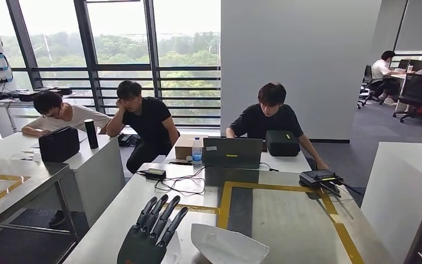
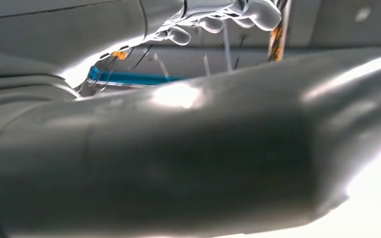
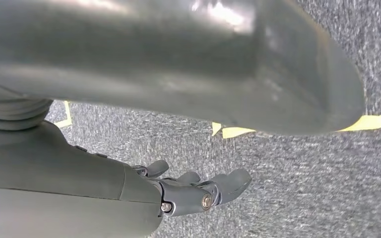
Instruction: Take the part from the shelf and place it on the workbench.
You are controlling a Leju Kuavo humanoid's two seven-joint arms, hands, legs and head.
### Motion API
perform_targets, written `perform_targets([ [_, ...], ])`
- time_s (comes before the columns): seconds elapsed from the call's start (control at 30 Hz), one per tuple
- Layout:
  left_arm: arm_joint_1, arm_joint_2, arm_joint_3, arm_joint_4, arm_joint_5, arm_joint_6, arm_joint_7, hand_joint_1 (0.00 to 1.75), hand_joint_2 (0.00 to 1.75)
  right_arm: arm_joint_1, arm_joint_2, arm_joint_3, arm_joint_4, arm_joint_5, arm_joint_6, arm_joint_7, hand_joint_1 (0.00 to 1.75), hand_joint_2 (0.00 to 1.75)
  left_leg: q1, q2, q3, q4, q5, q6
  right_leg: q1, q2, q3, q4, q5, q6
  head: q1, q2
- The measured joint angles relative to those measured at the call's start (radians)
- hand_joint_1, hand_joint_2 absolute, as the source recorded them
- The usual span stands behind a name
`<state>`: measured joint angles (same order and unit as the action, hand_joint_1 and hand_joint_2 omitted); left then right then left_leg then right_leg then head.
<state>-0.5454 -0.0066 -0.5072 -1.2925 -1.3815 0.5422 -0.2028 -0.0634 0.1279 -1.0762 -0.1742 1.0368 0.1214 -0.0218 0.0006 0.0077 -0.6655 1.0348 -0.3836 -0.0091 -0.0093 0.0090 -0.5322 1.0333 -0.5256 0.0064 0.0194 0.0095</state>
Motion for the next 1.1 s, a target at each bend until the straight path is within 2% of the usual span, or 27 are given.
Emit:
perform_targets([
  [0.03, 0.006, -0.001, -0.007, -0.013, 0.0, -0.003, 0.0, 0.0, 0.0, 0.0, 0.0, -0.003, 0.0, 0.0, 0.0, 0.001, 0.0, 0.0, 0.001, -0.001, -0.004, 0.003, -0.003, -0.006, -0.001, -0.002, -0.005, -0.002, 0.007, -0.008, 0.0, 0.0],
  [0.07, 0.015, -0.002, -0.011, -0.026, 0.0, -0.006, 0.0, 0.0, 0.0, 0.0, 0.001, -0.005, 0.0, 0.001, 0.0, 0.003, 0.0, 0.0, 0.002, -0.002, -0.011, 0.015, -0.02, -0.011, -0.002, -0.003, -0.01, -0.003, 0.016, -0.016, -0.001, 0.0],
  [0.1, 0.025, -0.002, -0.013, -0.039, 0.001, -0.009, 0.001, 0.0, 0.0, -0.001, 0.001, -0.006, 0.0, 0.003, 0.0, 0.006, 0.0, 0.0, 0.003, -0.004, -0.022, 0.046, -0.054, -0.016, -0.004, -0.005, -0.018, -0.005, 0.025, -0.023, -0.001, 0.0],
  [0.13, 0.036, -0.002, -0.015, -0.053, 0.002, -0.011, 0.003, 0.0, 0.0, -0.001, 0.001, -0.006, 0.0, 0.006, 0.0, 0.008, 0.0, 0.0, 0.005, -0.004, -0.038, 0.098, -0.102, -0.02, -0.004, -0.006, -0.028, -0.005, 0.034, -0.028, -0.002, 0.0],
  [0.2, 0.06, -0.002, -0.017, -0.074, 0.013, -0.018, 0.003, 0.0, 0.0, -0.001, 0.001, -0.006, 0.0, 0.01, -0.002, 0.011, 0.0, 0.0, 0.005, -0.004, -0.068, 0.228, -0.184, -0.024, -0.003, -0.006, -0.053, -0.004, 0.053, -0.031, -0.003, 0.0],
  [0.23, 0.073, -0.001, -0.017, -0.08, 0.024, -0.023, 0.001, 0.0, 0.0, -0.001, 0.001, -0.006, 0.0, 0.011, -0.004, 0.011, 0.0, 0.0, 0.005, -0.005, -0.071, 0.275, -0.198, -0.024, -0.002, -0.006, -0.067, -0.004, 0.064, -0.03, -0.004, 0.0],
  [0.27, 0.085, 0.0, -0.017, -0.083, 0.04, -0.03, -0.002, 0.0, 0.0, -0.001, 0.001, -0.006, 0.0, 0.013, -0.005, 0.011, 0.0, 0.0, 0.005, -0.005, -0.061, 0.291, -0.189, -0.023, -0.002, -0.007, -0.081, -0.003, 0.074, -0.03, -0.004, 0.0],
  [0.3, 0.095, 0.001, -0.016, -0.083, 0.065, -0.037, -0.01, 0.0, 0.0, -0.001, 0.001, -0.006, 0.0, 0.015, -0.006, 0.012, 0.0, 0.0, 0.005, -0.005, -0.031, 0.269, -0.165, -0.02, -0.001, -0.007, -0.095, -0.003, 0.084, -0.028, -0.004, 0.0],
  [0.33, 0.103, 0.002, -0.015, -0.082, 0.096, -0.045, -0.019, 0.0, 0.0, -0.001, 0.002, -0.006, 0.0, 0.018, -0.007, 0.012, 0.0, 0.0, 0.005, -0.005, 0.017, 0.213, -0.141, -0.015, 0.0, -0.007, -0.107, -0.003, 0.095, -0.025, -0.004, 0.0],
  [0.4, 0.113, 0.003, -0.01, -0.075, 0.163, -0.059, -0.037, 0.0, 0.0, -0.001, 0.002, -0.006, 0.0, 0.022, -0.008, 0.011, 0.0, 0.0, 0.001, -0.007, 0.123, 0.066, -0.138, -0.004, 0.001, -0.007, -0.124, -0.003, 0.113, -0.017, -0.004, 0.0],
  [0.43, 0.117, 0.003, -0.006, -0.072, 0.185, -0.063, -0.043, 0.0, 0.0, -0.001, 0.003, -0.006, 0.0, 0.023, -0.009, 0.011, 0.0, 0.0, -0.002, -0.009, 0.154, 0.015, -0.147, -0.001, 0.001, -0.006, -0.127, -0.005, 0.122, -0.012, -0.004, 0.0],
  [0.47, 0.12, 0.004, -0.003, -0.069, 0.196, -0.065, -0.047, 0.0, 0.0, -0.001, 0.004, -0.006, 0.0, 0.024, -0.009, 0.011, 0.0, 0.0, -0.006, -0.009, 0.165, -0.012, -0.156, 0.003, -0.001, -0.006, -0.128, -0.008, 0.132, -0.005, -0.004, 0.0],
  [0.53, 0.128, 0.005, 0.001, -0.062, 0.202, -0.067, -0.049, 0.0, 0.0, 0.0, 0.005, -0.006, 0.0, 0.025, -0.01, 0.011, 0.0, 0.0, -0.008, -0.009, 0.154, -0.023, -0.14, 0.016, -0.005, -0.006, -0.131, -0.016, 0.149, 0.009, -0.004, 0.0],
  [0.57, 0.13, 0.005, 0.001, -0.058, 0.202, -0.069, -0.048, 0.0, 0.0, 0.001, 0.006, -0.006, 0.0, 0.026, -0.01, 0.012, 0.0, 0.0, -0.007, -0.007, 0.148, -0.027, -0.129, 0.025, -0.006, -0.006, -0.137, -0.012, 0.139, 0.014, -0.004, 0.0],
  [0.6, 0.132, 0.005, 0.002, -0.05, 0.204, -0.072, -0.044, 0.0, 0.0, 0.003, 0.007, -0.006, 0.0, 0.027, -0.01, 0.012, 0.0, 0.0, -0.005, -0.006, 0.139, -0.03, -0.116, 0.034, -0.006, -0.005, -0.147, 0.01, 0.11, 0.019, -0.003, 0.0],
  [0.63, 0.132, 0.005, 0.006, -0.037, 0.209, -0.075, -0.037, 0.0, 0.0, 0.003, 0.008, -0.006, 0.0, 0.028, -0.01, 0.013, 0.0, 0.0, -0.003, -0.004, 0.128, -0.032, -0.103, 0.041, -0.007, -0.005, -0.161, 0.051, 0.065, 0.022, -0.002, 0.0],
  [0.7, 0.129, 0.008, 0.028, 0.037, 0.253, -0.077, -0.027, 0.0, 0.0, 0.002, 0.009, -0.006, 0.0, 0.031, -0.01, 0.012, 0.0, 0.0, -0.006, -0.002, 0.097, -0.031, -0.078, 0.047, -0.007, -0.005, -0.192, 0.178, -0.029, 0.026, 0.0, 0.0],
  [0.73, 0.124, 0.011, 0.05, 0.106, 0.295, -0.071, -0.03, 0.0, 0.0, 0.001, 0.009, -0.006, 0.0, 0.032, -0.01, 0.011, 0.0, 0.0, -0.007, -0.001, 0.082, -0.03, -0.066, 0.048, -0.006, -0.005, -0.199, 0.232, -0.049, 0.027, 0.001, 0.0],
  [0.77, 0.116, 0.015, 0.082, 0.196, 0.349, -0.068, -0.037, 0.0, 0.0, 0.0, 0.009, -0.006, 0.0, 0.033, -0.01, 0.011, 0.0, 0.0, -0.008, 0.001, 0.065, -0.028, -0.053, 0.046, -0.005, -0.005, -0.191, 0.26, -0.045, 0.026, 0.001, 0.0],
  [0.8, 0.109, 0.023, 0.12, 0.294, 0.409, -0.074, -0.046, 0.0, 0.0, -0.001, 0.009, -0.006, 0.0, 0.034, -0.009, 0.013, 0.0, 0.0, -0.008, 0.004, 0.048, -0.025, -0.042, 0.044, -0.004, -0.005, -0.168, 0.254, -0.022, 0.025, 0.002, 0.0],
  [0.83, 0.102, 0.033, 0.162, 0.388, 0.465, -0.097, -0.051, 0.0, 0.0, -0.002, 0.009, -0.006, 0.0, 0.035, -0.008, 0.017, 0.0, 0.0, -0.008, 0.007, 0.031, -0.021, -0.031, 0.04, -0.003, -0.005, -0.127, 0.215, 0.006, 0.023, 0.002, 0.0],
  [0.87, 0.098, 0.046, 0.206, 0.478, 0.52, -0.142, -0.046, 0.0, 0.0, -0.003, 0.009, -0.006, 0.0, 0.037, -0.006, 0.023, 0.0, 0.0, -0.007, 0.011, 0.016, -0.015, -0.022, 0.035, -0.002, -0.004, -0.075, 0.15, 0.015, 0.022, 0.003, 0.0],
  [0.93, 0.107, 0.074, 0.293, 0.63, 0.611, -0.265, -0.006, 0.0, 0.0, -0.001, 0.008, -0.006, 0.0, 0.044, 0.002, 0.036, 0.0, 0.0, -0.007, 0.017, 0.0, -0.009, -0.006, 0.023, 0.003, 0.0, 0.012, 0.027, -0.002, 0.012, 0.002, 0.0],
  [0.97, 0.124, 0.082, 0.334, 0.697, 0.649, -0.325, 0.025, 0.0, 0.0, 0.002, 0.007, -0.006, 0.0, 0.048, 0.007, 0.041, 0.0, 0.0, -0.008, 0.019, -0.001, -0.009, 0.001, 0.017, 0.007, 0.003, 0.032, -0.006, -0.016, 0.005, 0.001, 0.0],
  [1.03, 0.182, 0.087, 0.408, 0.806, 0.706, -0.408, 0.095, 0.0, 0.0, 0.009, 0.005, -0.006, 0.0, 0.052, 0.015, 0.043, 0.0, 0.0, -0.008, 0.022, 0.004, -0.017, 0.016, 0.005, 0.009, 0.005, 0.034, -0.021, -0.007, -0.012, 0.0, 0.0],
  [1.07, 0.218, 0.087, 0.441, 0.849, 0.725, -0.427, 0.122, 0.0, 0.0, 0.012, 0.004, -0.006, 0.0, 0.052, 0.017, 0.039, 0.0, 0.0, -0.007, 0.018, 0.001, -0.015, 0.01, -0.001, 0.007, 0.005, 0.029, -0.025, 0.002, -0.02, -0.001, 0.0],
  [1.1, 0.254, 0.085, 0.469, 0.886, 0.739, -0.437, 0.141, 0.0, 0.0, 0.014, 0.002, -0.006, 0.0, 0.052, 0.019, 0.036, 0.0, 0.0, -0.005, 0.012, -0.007, 0.0, -0.014, -0.007, 0.004, 0.004, 0.02, -0.029, 0.013, -0.028, -0.002, 0.0],
])
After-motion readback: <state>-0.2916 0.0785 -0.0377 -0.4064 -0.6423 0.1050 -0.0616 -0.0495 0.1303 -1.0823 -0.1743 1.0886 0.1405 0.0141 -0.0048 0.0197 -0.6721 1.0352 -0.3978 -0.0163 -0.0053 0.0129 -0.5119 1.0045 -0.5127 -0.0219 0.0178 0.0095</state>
